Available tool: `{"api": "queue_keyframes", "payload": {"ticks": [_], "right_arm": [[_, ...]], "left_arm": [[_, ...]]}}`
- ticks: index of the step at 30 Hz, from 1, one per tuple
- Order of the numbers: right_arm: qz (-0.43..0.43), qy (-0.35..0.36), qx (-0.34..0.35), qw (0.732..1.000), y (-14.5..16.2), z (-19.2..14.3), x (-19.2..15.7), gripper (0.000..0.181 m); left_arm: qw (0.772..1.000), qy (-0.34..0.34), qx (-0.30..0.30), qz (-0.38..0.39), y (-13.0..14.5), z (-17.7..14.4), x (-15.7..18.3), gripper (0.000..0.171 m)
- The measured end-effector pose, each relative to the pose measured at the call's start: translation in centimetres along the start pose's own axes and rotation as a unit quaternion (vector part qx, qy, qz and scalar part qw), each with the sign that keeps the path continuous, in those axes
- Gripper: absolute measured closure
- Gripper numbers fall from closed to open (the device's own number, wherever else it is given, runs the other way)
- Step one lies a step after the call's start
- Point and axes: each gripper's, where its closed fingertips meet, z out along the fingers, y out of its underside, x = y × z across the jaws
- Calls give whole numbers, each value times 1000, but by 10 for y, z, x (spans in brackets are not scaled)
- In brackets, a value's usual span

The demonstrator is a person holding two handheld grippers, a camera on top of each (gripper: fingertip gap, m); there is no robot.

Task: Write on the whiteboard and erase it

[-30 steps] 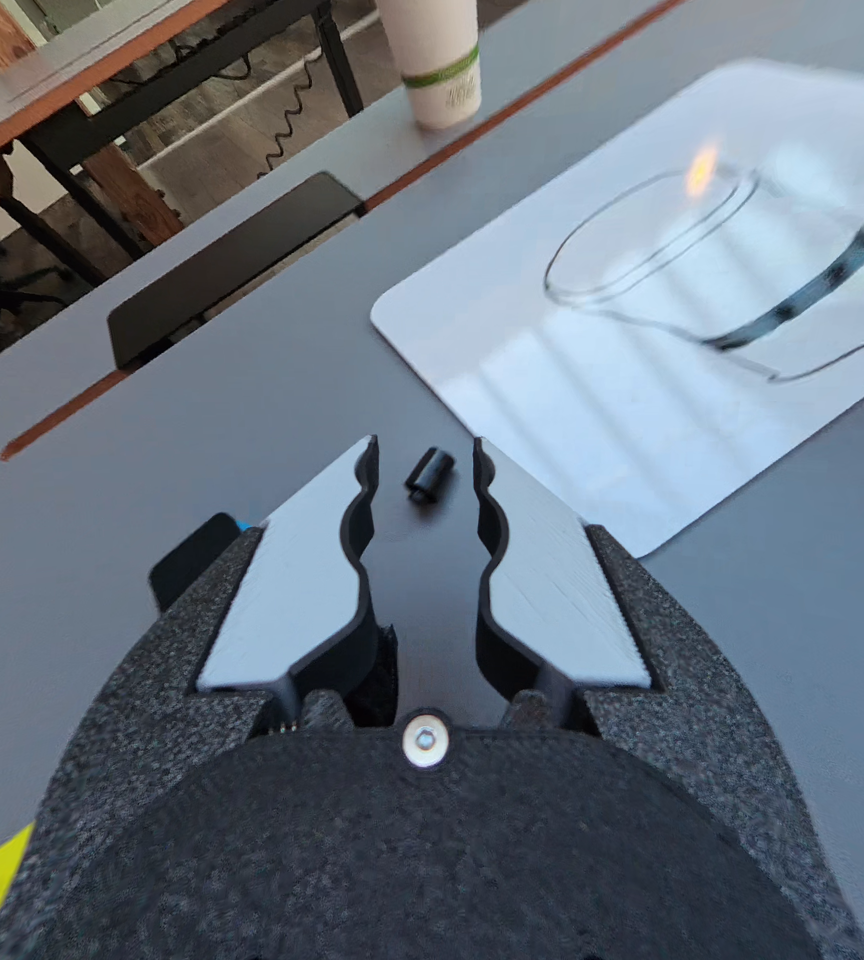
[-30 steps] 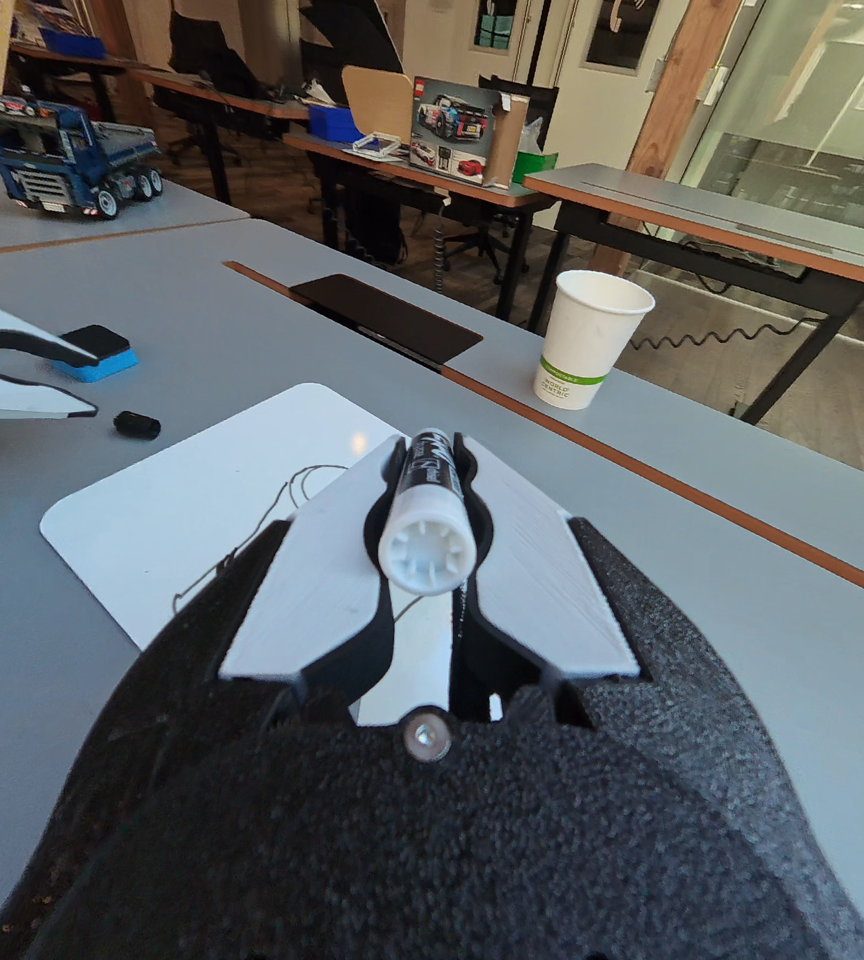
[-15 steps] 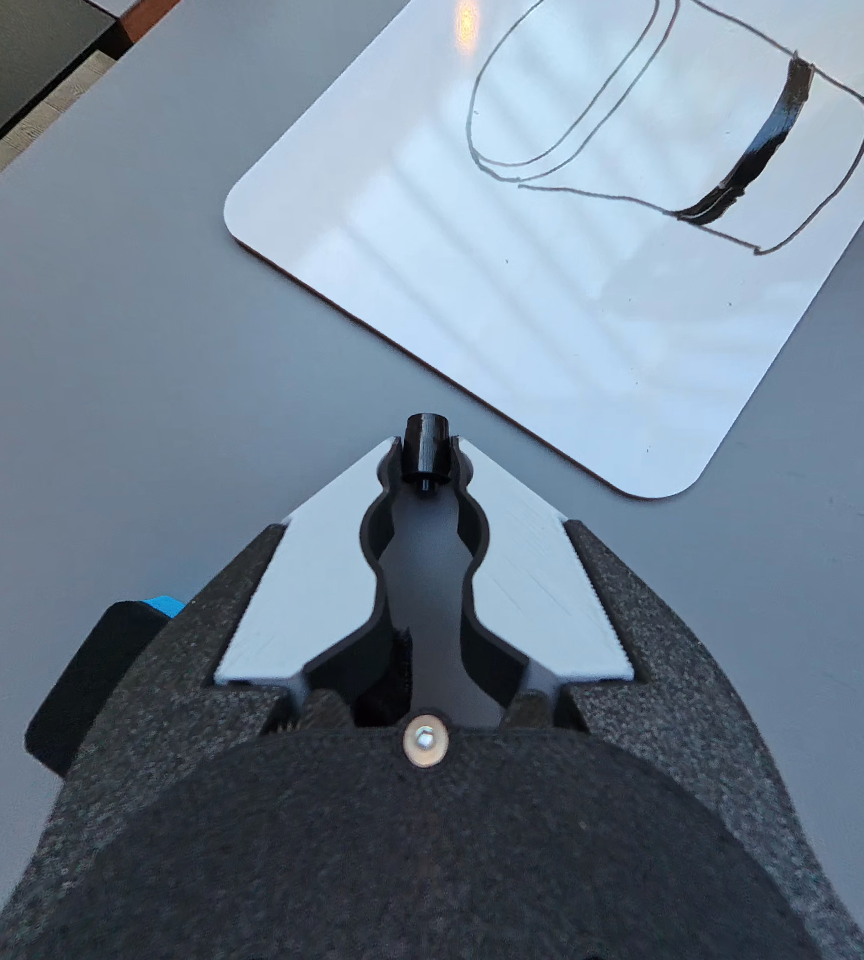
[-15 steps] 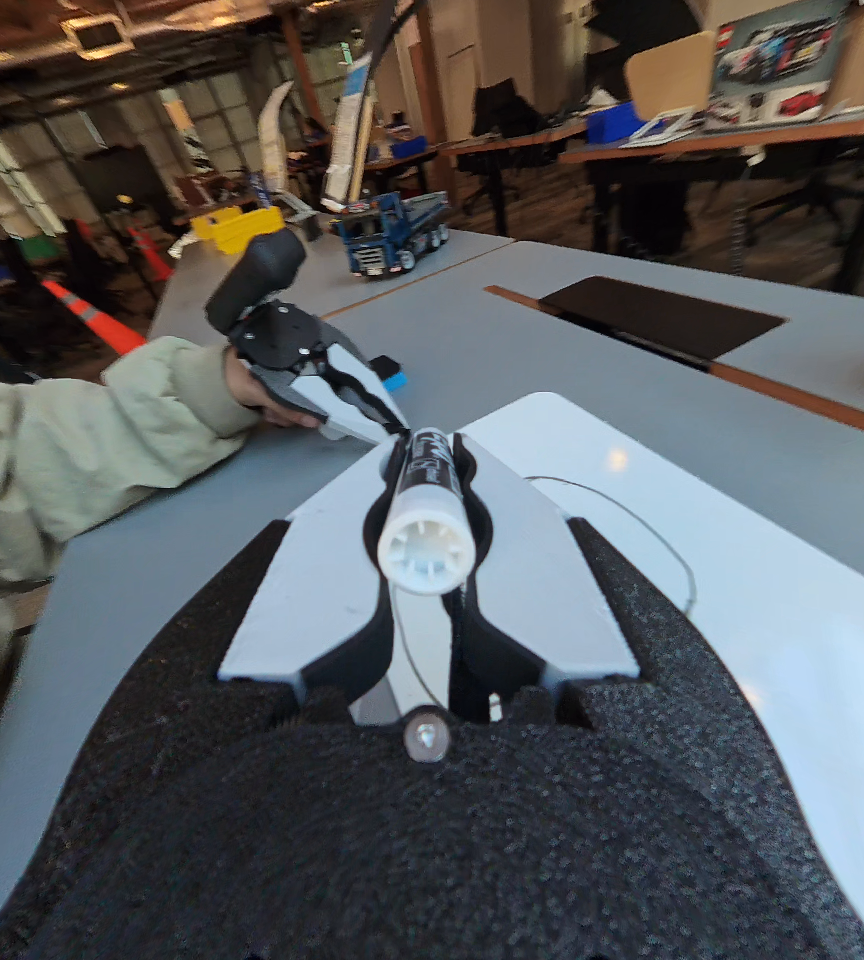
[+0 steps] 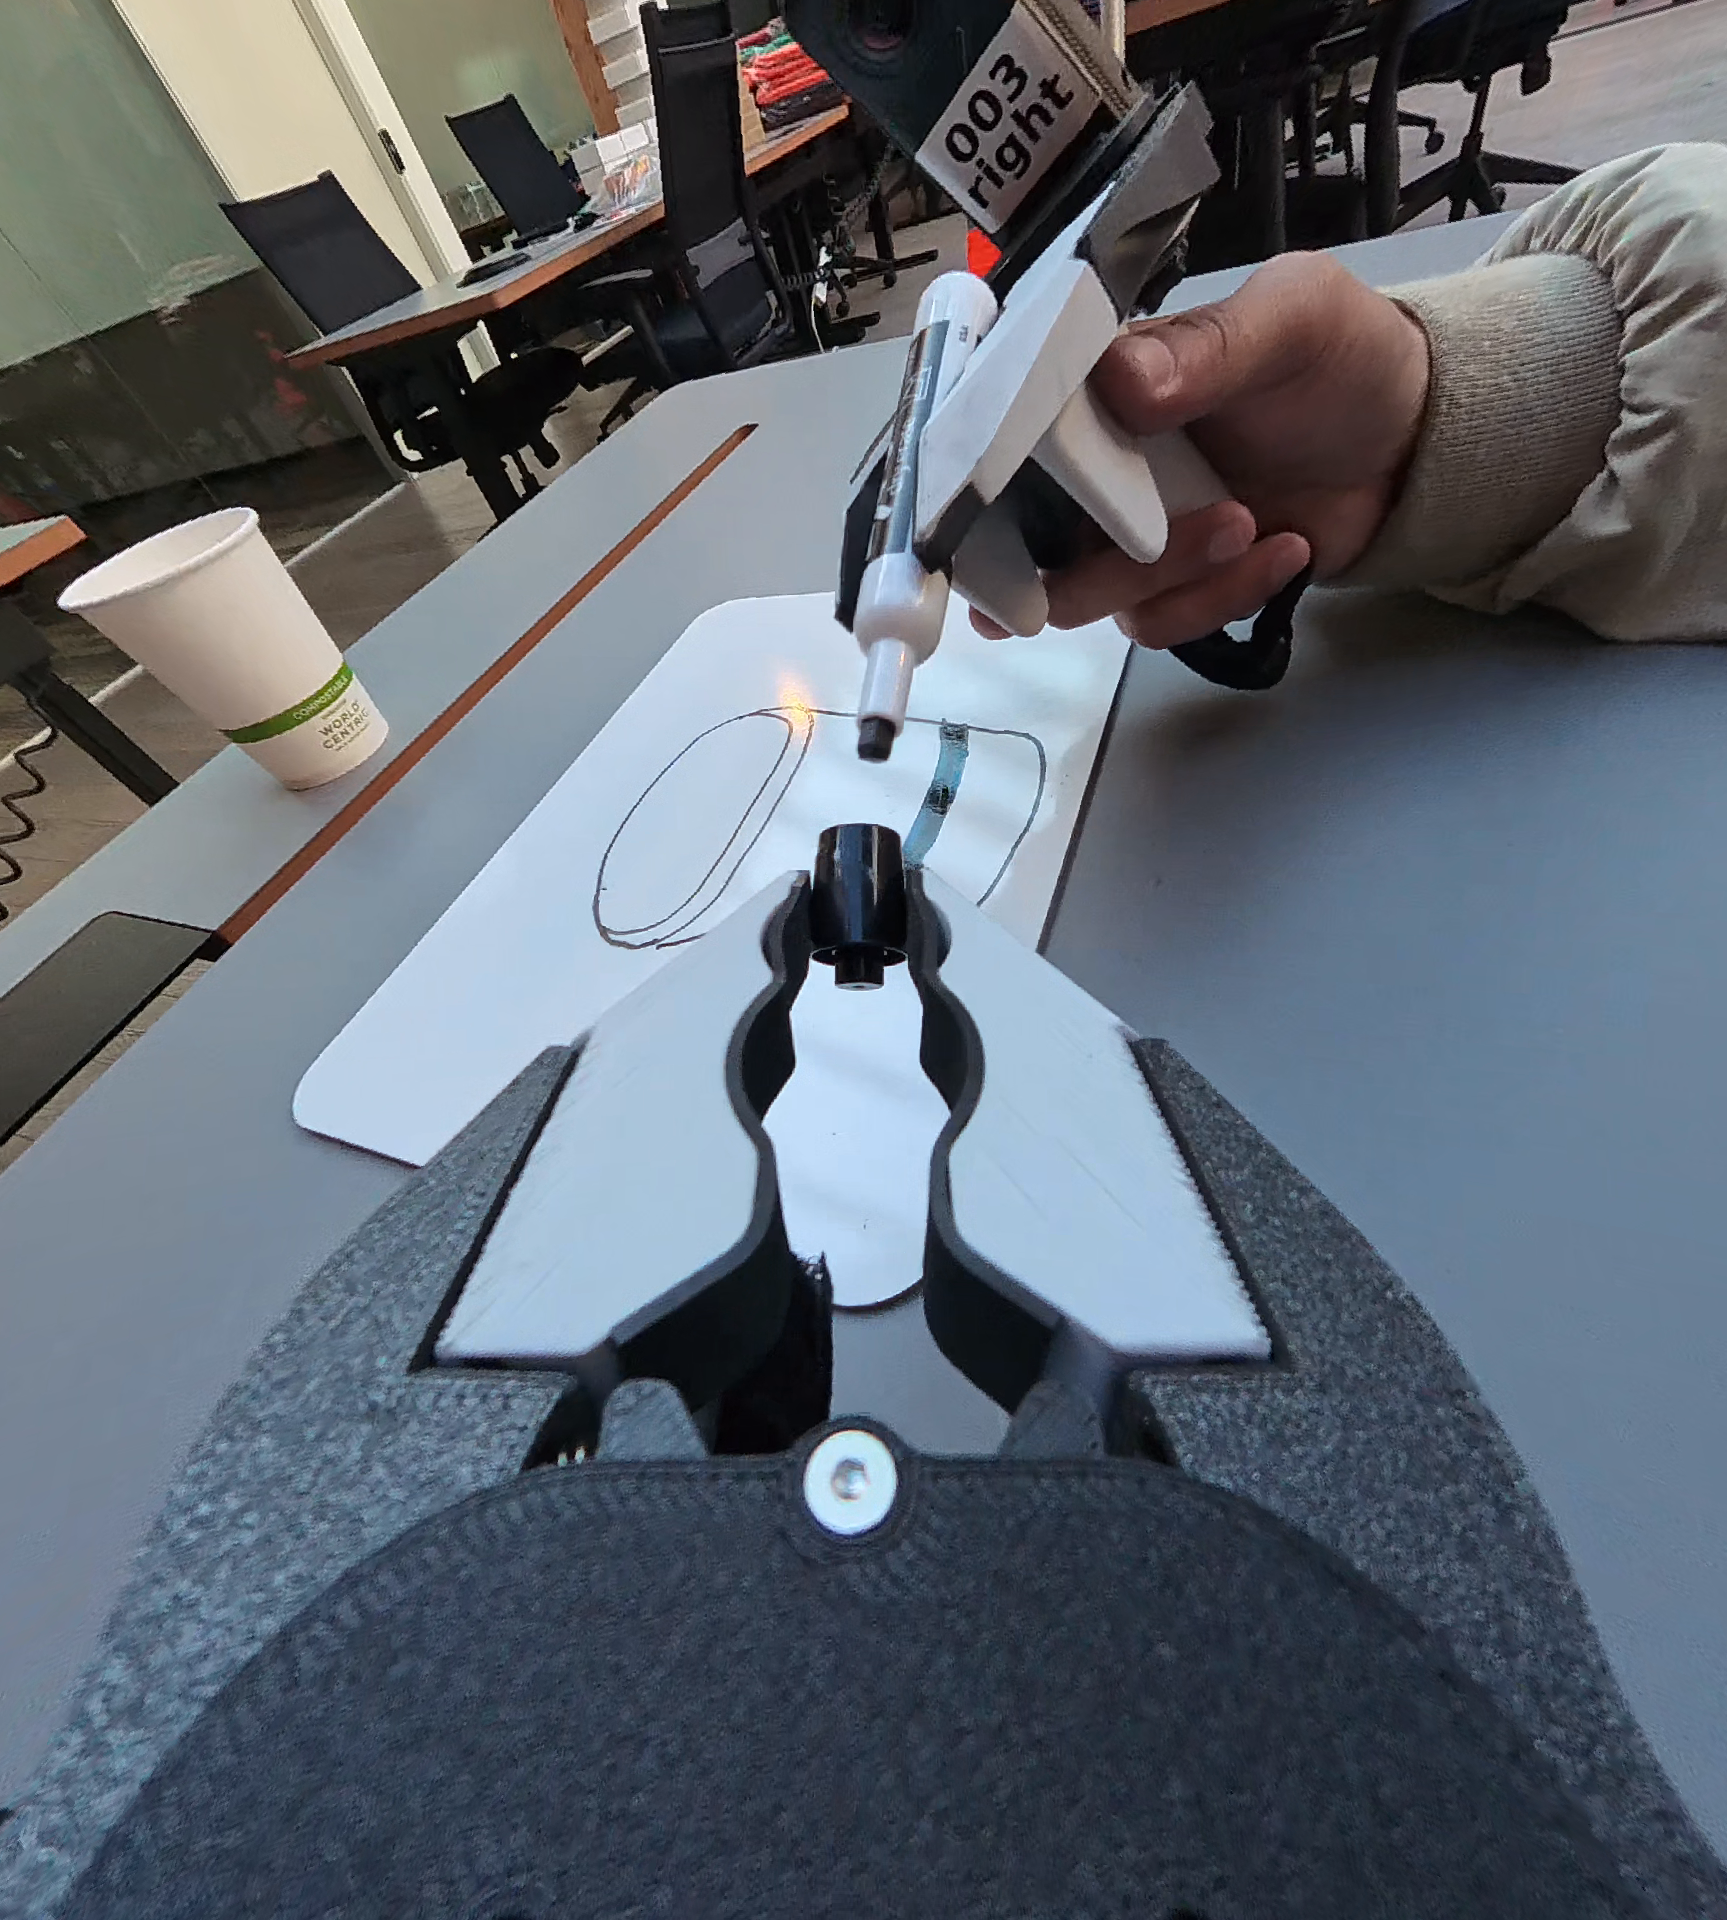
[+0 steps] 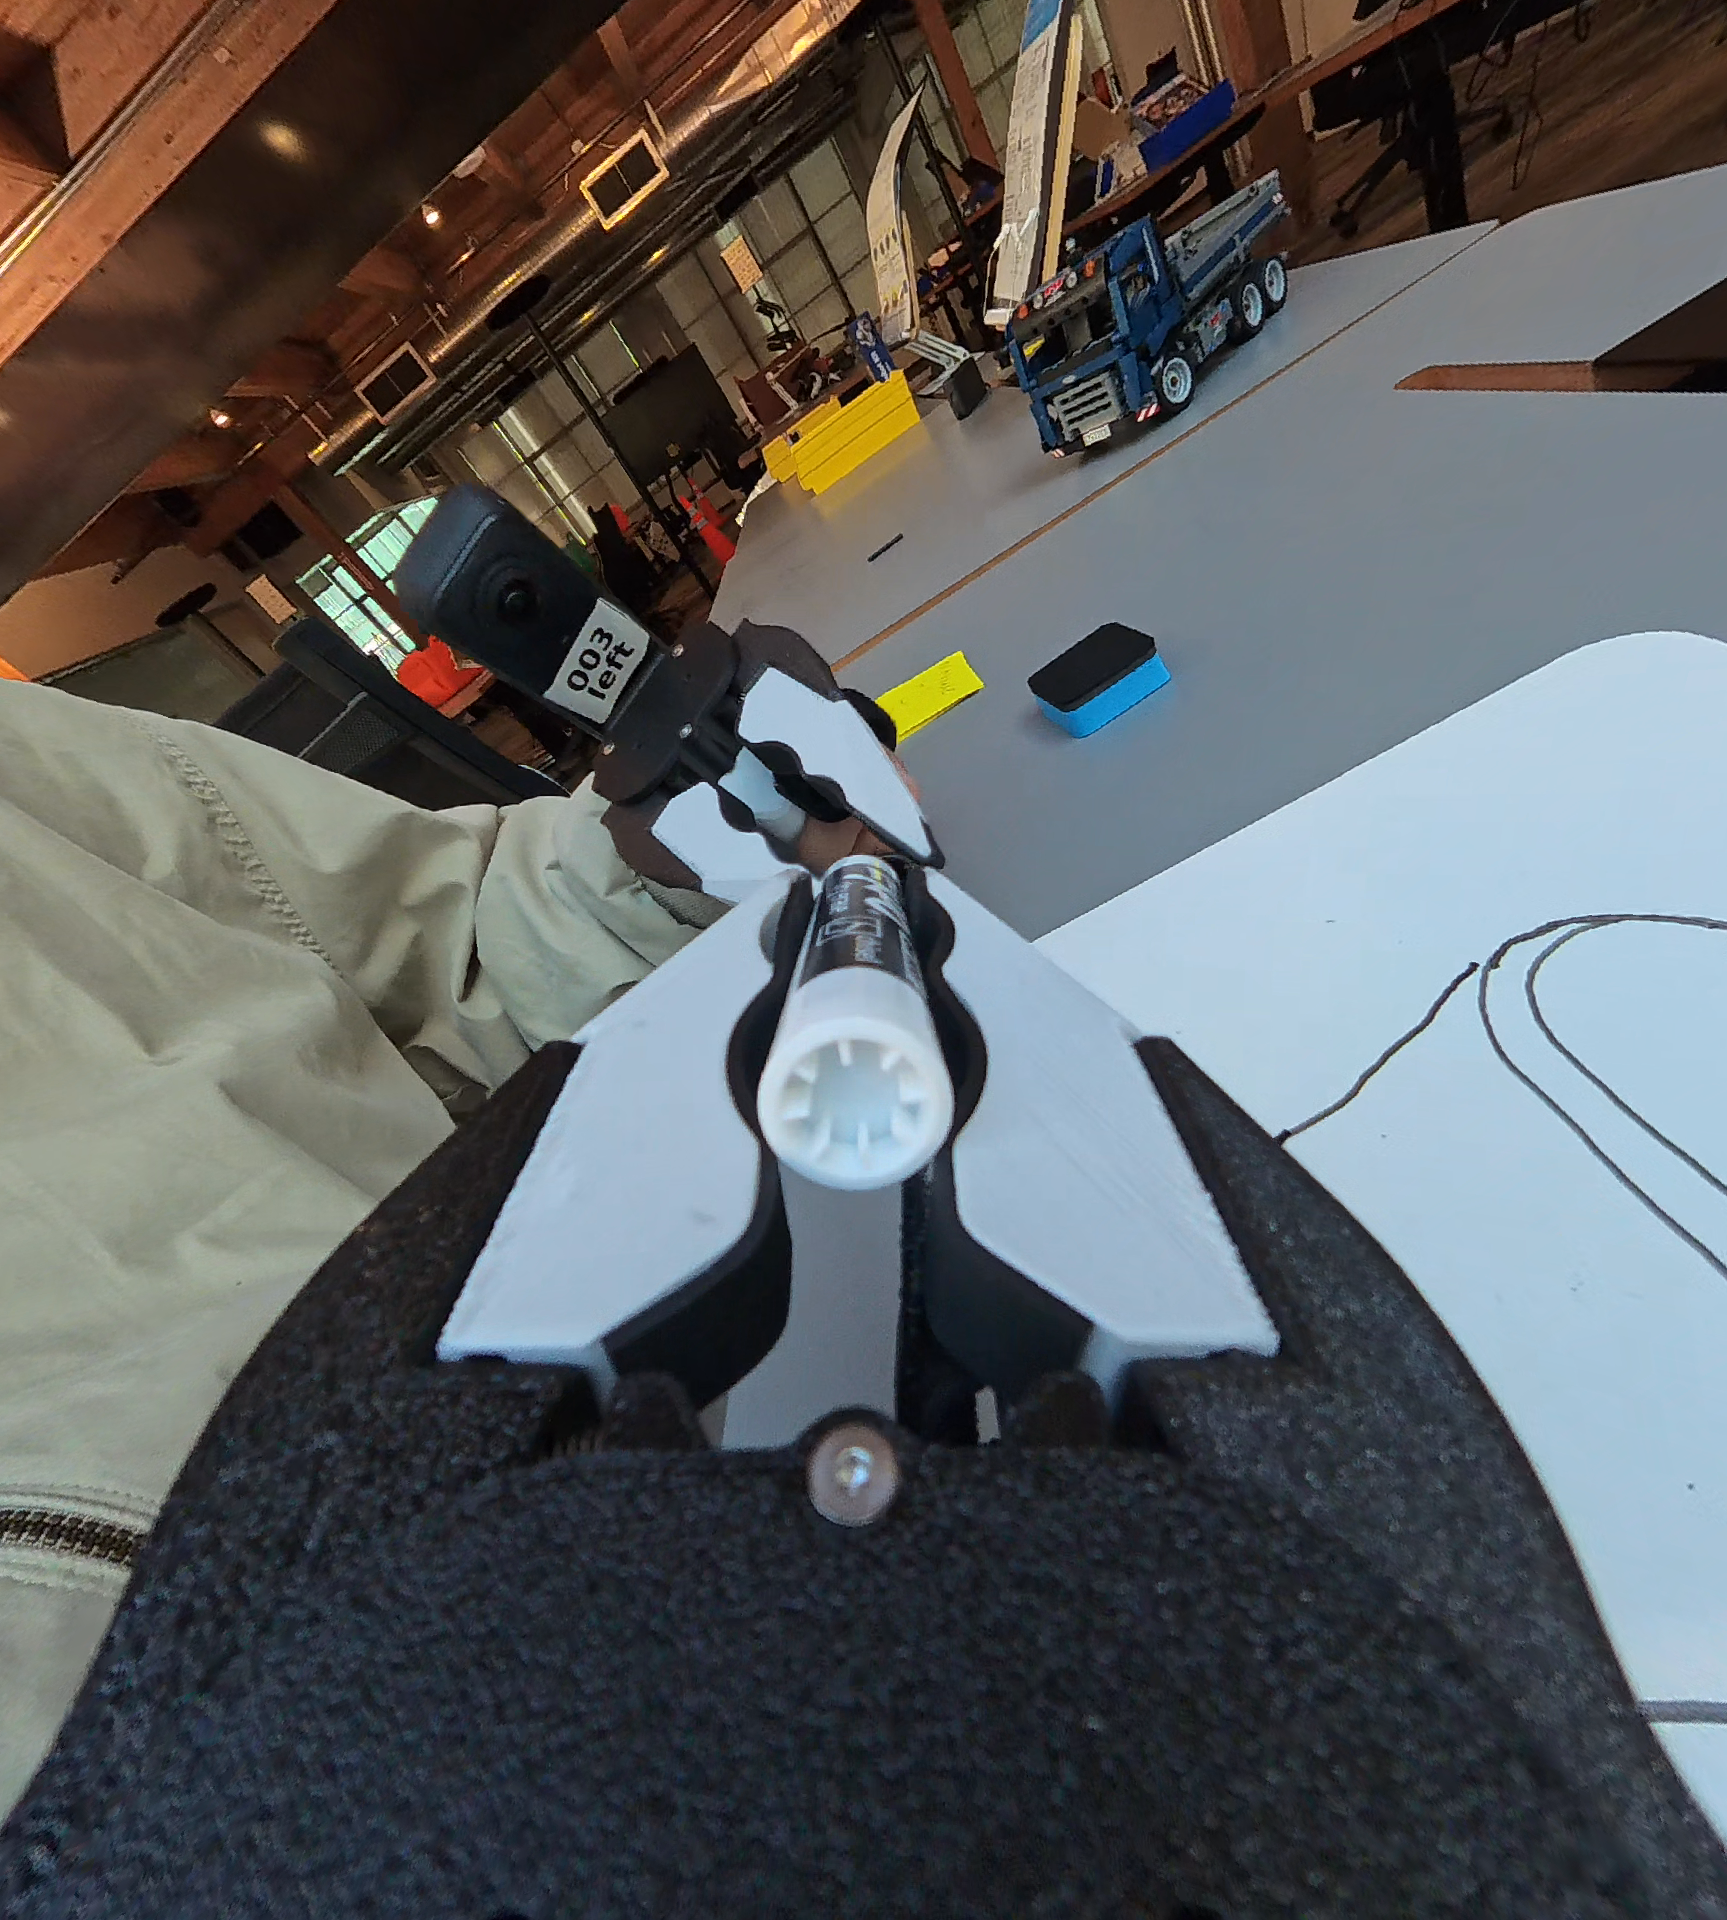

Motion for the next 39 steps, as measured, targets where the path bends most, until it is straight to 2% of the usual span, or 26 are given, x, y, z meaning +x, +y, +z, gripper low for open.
{"api": "queue_keyframes", "payload": {"ticks": [9,20,26,39], "right_arm": [[-5,-3,-46,999,20,12,-1,163],[21,-44,-47,998,22,9,-8,163],[-9,-39,-67,997,28,8,-10,163],[-30,11,-110,993,42,13,2,163]], "left_arm": [[1000,15,4,-2,-6,6,13,154],[999,32,14,-29,-15,5,22,155],[997,59,10,-54,-12,6,29,155],[997,47,-46,-43,6,15,32,157]]}}
